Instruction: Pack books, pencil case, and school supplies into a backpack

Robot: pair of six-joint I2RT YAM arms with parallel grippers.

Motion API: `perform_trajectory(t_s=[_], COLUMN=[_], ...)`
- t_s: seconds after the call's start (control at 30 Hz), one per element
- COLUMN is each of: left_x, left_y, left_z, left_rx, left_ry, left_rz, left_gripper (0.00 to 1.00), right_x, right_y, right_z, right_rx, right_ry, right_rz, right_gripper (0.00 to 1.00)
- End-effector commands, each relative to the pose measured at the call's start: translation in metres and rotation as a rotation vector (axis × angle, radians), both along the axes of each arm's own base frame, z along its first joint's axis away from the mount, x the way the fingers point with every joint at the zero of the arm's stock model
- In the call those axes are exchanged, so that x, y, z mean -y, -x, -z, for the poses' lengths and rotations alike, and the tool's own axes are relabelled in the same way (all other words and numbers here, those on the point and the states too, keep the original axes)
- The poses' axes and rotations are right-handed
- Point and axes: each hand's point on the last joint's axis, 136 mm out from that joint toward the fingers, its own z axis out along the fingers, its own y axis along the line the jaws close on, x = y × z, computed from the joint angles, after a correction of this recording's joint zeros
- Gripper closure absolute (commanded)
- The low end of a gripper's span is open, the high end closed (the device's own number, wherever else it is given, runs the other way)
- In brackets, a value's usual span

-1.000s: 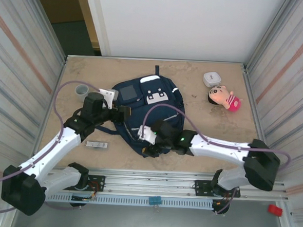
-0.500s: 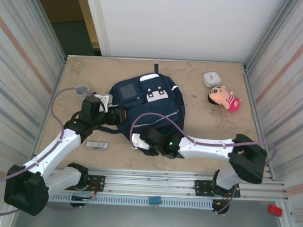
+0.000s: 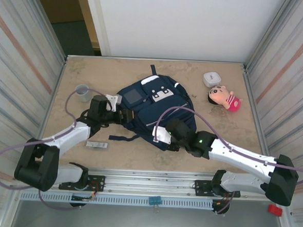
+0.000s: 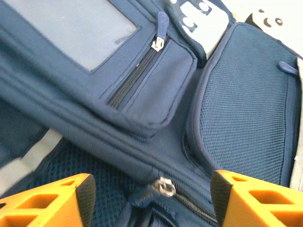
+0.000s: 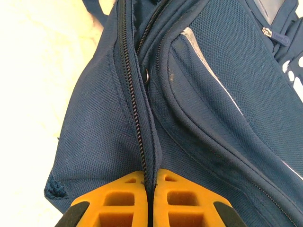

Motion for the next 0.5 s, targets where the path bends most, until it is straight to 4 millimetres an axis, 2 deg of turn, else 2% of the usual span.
perform_trajectory(t_s=[0.0,0.13,0.27,0.47], left_x=[0.017,0.027,0.026,0.026], left_y=[-0.005,-0.002,0.002,0.009], left_z=[-0.013,-0.007,0.006,0.021], left_rx=[0.084,0.108,0.117,0.133], left_ry=[0.095,0.147,0.141,0.139], left_rz=[0.094,0.154,0.159,0.187], left_gripper=[0.35,0.36,0.41,0.43], right_x=[0.003,0.006,0.009,0.013], right_y=[-0.008,-0.015,-0.021,-0.026], right_z=[-0.016,-0.015,-0.017,-0.025], right_rx=[0.040,0.039,0.037,0.043], right_ry=[-0.044,-0.045,-0.048,-0.079], right_rz=[0.017,0.037,0.058,0.078], right_gripper=[1.00,1.00,1.00,1.00])
